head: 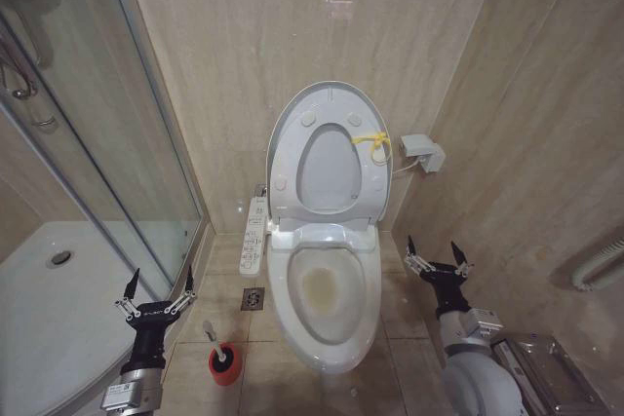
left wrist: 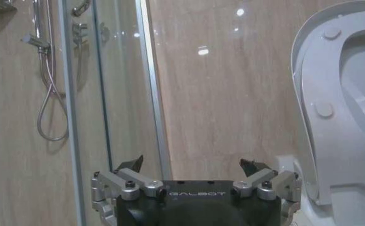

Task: Open the toilet lid, clean the toilet bowl with a toilet brush, close the toilet lid, and flush.

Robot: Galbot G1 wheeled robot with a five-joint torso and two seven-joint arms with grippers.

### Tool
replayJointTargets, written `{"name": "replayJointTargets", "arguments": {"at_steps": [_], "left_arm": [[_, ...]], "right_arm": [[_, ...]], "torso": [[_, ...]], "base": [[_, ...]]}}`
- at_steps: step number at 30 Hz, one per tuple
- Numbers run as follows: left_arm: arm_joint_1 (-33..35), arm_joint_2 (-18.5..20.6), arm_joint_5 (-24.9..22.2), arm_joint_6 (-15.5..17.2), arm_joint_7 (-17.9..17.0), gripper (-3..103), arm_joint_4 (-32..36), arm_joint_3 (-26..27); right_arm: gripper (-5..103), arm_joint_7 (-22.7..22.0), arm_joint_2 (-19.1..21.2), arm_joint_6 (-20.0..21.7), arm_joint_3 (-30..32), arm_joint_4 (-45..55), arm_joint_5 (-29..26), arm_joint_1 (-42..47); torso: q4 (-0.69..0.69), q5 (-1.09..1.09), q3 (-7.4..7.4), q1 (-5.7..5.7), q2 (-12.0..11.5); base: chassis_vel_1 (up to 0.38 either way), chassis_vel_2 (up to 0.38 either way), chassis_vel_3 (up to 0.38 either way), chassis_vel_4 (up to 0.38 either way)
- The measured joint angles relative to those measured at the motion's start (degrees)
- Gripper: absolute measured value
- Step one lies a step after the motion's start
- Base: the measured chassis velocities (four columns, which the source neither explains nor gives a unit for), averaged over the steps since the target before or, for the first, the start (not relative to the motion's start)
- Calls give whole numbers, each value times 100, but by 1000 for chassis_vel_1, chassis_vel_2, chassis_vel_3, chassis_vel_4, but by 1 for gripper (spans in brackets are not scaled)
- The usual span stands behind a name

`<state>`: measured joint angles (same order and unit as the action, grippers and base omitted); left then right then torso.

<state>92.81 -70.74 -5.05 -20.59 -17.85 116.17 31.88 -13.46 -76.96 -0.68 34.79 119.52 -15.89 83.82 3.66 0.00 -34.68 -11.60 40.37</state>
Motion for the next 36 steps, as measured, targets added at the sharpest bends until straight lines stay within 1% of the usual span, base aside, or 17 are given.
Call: {"name": "replayJointTargets", "arguments": {"at_steps": [2, 4, 5, 8, 9, 11, 12, 13, 14, 15, 16, 18, 23, 24, 27, 29, 36], "left_arm": [[-2, 0, 0, 0, 0, 100, 0, 0], [-1, 0, 0, 0, 0, 100, 0, 0], [-1, 0, 0, 0, 0, 100, 0, 0], [-3, 0, 0, 0, 0, 100, 0, 0], [-3, 0, 0, 0, 0, 100, 0, 0], [-2, 0, 0, 0, 0, 100, 0, 0], [-1, -1, 0, 0, 0, 100, 0, 0], [-2, 0, 0, 0, 0, 100, 0, 0], [-2, 0, 0, 0, 0, 100, 0, 0], [-1, 0, 0, 0, 0, 100, 0, 0], [-4, 0, 0, 0, 0, 100, 0, -1], [0, 0, 0, 0, 0, 100, 0, -1], [-2, -1, 0, 0, 0, 100, 0, 0], [-2, 0, 0, 0, 0, 100, 0, 0], [-2, -1, 0, 0, 0, 100, 0, 0], [-2, -1, 0, 0, 0, 100, 0, 0], [-1, 0, 0, 0, 0, 100, 0, 0]], "right_arm": [[100, 6, -33, -115, 21, -65, 67, 75], [100, 29, -144, -438, 96, -290, 266, 312], [100, 29, -144, -438, 96, -290, 266, 312], [100, 83, -355, -1108, 250, -728, 672, 758], [100, 83, -355, -1108, 250, -728, 672, 758], [100, 118, -493, -1536, 354, -1009, 932, 1043], [100, 140, -576, -1778, 405, -1175, 1079, 1210], [100, 153, -603, -1890, 425, -1231, 1120, 1263], [100, 153, -603, -1890, 425, -1231, 1120, 1263], [100, 204, -625, -2015, 387, -1139, 1033, 1212], [100, 232, -642, -2048, 333, -979, 951, 1069], [100, 233, -654, -2029, 302, -882, 901, 979], [100, 182, -658, -1820, 253, -674, 761, 646], [100, 137, -636, -1757, 252, -637, 704, 554], [100, 60, -538, -1633, 259, -598, 552, 397], [100, 56, -526, -1617, 260, -595, 535, 388], [100, 99, -277, -1502, 233, -720, 339, 67]], "torso": [[-1, -1, 0, -1, 0], [2, 0, -1, -2, 0], [2, 0, -1, -2, 0], [3, 0, -1, -3, 0], [3, 0, -1, -3, 0], [2, 0, -1, -3, 0], [5, 1, -1, -2, 0], [5, 0, -1, -2, 0], [5, 0, -1, -2, 0], [7, 1, -1, -2, 0], [0, 0, 0, -2, 0], [-3, -3, 0, -2, 0], [-1, -1, -1, -3, 0], [2, -1, -1, -4, 0], [1, -1, -1, -4, -1], [1, -1, -1, -4, -1], [1, 0, -2, -3, 0]], "base": [[0, 0, 0, 0], [0, 0, 0, 0], [0, 0, 0, 0], [0, 0, 0, 0], [0, 0, 0, 0], [0, 0, 0, 0], [0, 0, 0, 0], [0, 0, 0, 0], [0, 0, 0, 0], [0, 0, 0, 0], [0, 0, 0, 0], [0, 0, 0, 0], [0, 0, 0, 0], [0, 0, 0, 0], [0, 0, 0, 0], [0, 0, 0, 0], [0, 0, 0, 0]]}}
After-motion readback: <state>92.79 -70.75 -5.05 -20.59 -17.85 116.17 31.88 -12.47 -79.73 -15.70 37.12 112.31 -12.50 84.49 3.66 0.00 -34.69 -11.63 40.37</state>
